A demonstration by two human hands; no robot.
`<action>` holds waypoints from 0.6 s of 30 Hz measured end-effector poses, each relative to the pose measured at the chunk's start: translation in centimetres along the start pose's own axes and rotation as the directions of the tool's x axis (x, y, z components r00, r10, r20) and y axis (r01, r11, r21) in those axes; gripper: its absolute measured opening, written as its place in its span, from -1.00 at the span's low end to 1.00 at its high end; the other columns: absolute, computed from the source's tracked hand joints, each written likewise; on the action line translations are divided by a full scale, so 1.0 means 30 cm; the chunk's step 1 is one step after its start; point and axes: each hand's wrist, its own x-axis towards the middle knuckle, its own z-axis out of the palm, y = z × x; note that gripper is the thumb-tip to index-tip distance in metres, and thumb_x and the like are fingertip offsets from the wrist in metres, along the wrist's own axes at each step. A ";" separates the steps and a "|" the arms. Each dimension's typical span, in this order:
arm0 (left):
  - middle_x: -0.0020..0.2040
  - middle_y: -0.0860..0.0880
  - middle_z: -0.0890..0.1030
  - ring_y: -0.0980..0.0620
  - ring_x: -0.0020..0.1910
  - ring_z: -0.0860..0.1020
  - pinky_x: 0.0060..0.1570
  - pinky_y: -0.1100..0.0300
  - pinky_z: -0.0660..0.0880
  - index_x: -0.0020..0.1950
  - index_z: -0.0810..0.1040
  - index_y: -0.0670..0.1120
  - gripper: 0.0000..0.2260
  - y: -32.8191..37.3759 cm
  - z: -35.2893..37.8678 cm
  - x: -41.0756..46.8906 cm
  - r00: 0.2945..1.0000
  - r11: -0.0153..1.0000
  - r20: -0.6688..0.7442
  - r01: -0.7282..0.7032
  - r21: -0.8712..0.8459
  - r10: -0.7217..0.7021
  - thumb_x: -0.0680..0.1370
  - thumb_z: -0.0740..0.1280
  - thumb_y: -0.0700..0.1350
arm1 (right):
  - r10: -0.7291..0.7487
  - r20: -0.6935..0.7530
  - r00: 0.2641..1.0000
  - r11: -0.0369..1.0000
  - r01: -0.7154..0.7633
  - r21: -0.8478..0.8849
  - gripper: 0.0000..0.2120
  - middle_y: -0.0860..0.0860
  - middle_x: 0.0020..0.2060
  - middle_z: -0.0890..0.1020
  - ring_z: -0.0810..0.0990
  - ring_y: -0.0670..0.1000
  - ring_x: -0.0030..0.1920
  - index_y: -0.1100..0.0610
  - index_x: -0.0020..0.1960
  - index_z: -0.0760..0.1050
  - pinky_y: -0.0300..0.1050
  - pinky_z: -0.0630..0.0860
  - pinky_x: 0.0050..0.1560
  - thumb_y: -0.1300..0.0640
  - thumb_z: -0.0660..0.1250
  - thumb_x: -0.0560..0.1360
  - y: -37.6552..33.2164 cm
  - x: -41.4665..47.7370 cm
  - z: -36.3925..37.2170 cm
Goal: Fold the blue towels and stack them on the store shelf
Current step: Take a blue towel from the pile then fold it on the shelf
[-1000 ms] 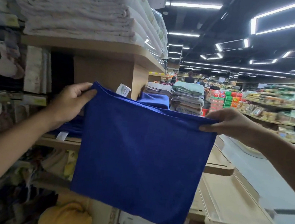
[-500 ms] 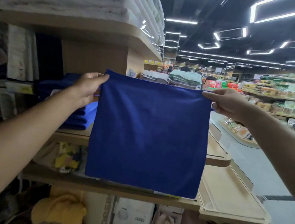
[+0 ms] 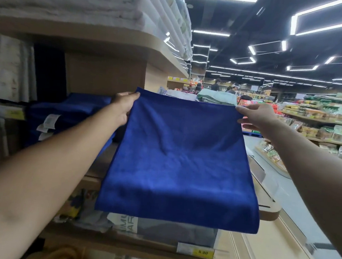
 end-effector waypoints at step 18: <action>-0.27 0.11 0.64 0.12 -0.29 0.59 -0.21 0.21 0.48 -0.17 0.57 0.02 -0.86 -0.059 -0.048 -0.102 0.991 0.993 0.122 -0.074 0.094 0.062 0.58 0.30 -0.12 | -0.225 0.002 0.974 0.962 0.223 -0.156 -0.89 -0.04 -0.19 0.69 0.58 -0.16 -0.32 0.07 0.05 0.66 -0.25 0.45 -0.35 0.07 0.40 0.59 0.136 -0.177 -0.090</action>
